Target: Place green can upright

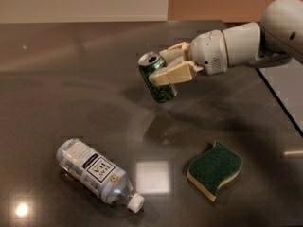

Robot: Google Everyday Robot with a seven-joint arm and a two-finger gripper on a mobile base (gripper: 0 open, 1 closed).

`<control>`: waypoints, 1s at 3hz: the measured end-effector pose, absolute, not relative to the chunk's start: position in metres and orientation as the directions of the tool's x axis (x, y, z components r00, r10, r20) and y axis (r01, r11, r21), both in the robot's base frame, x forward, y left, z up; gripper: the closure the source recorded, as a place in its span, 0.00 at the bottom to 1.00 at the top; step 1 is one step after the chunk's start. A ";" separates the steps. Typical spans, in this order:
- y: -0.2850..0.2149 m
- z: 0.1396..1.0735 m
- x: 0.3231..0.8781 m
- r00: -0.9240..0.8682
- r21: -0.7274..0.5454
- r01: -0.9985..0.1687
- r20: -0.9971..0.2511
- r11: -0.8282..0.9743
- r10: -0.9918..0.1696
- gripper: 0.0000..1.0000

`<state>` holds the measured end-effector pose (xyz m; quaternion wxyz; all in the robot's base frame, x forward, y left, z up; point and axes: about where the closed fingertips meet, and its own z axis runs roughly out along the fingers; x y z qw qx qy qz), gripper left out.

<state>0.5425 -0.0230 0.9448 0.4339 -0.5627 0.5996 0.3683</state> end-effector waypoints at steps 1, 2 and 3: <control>-0.028 0.937 0.547 0.014 -0.050 -0.991 -0.961 0.123 -0.276 1.00; -0.032 0.930 0.555 0.006 -0.036 -0.988 -0.980 0.149 -0.201 1.00; -0.034 0.923 0.562 -0.017 -0.005 -0.987 -0.991 0.162 -0.134 1.00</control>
Offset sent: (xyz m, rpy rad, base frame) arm 0.0246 -0.0217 -0.0247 0.2641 -0.0044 -0.0897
